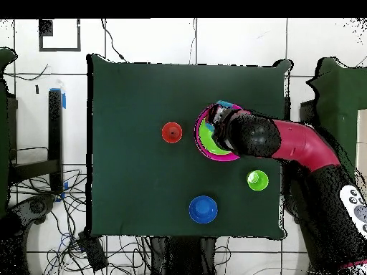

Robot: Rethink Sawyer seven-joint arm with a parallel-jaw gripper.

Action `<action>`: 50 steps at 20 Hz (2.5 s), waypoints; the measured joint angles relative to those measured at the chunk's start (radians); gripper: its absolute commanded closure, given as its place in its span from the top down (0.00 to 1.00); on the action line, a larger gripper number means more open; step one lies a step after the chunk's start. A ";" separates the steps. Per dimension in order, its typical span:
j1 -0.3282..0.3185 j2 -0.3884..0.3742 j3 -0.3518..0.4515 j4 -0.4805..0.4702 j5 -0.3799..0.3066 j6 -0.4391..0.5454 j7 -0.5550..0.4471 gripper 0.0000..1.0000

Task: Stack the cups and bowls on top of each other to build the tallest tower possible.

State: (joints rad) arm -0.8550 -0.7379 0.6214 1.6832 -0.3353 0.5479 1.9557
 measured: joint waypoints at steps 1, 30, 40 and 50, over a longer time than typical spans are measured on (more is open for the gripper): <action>0.000 0.000 0.000 0.000 0.000 -0.001 0.000 1.00; 0.000 -0.027 0.000 0.111 0.000 -0.023 0.000 1.00; 0.005 -0.060 0.000 0.137 0.002 -0.023 0.000 1.00; 0.062 -0.133 0.000 0.215 0.026 -0.067 0.000 1.00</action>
State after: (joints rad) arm -0.7929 -0.8709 0.6214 1.8985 -0.3091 0.4807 1.9557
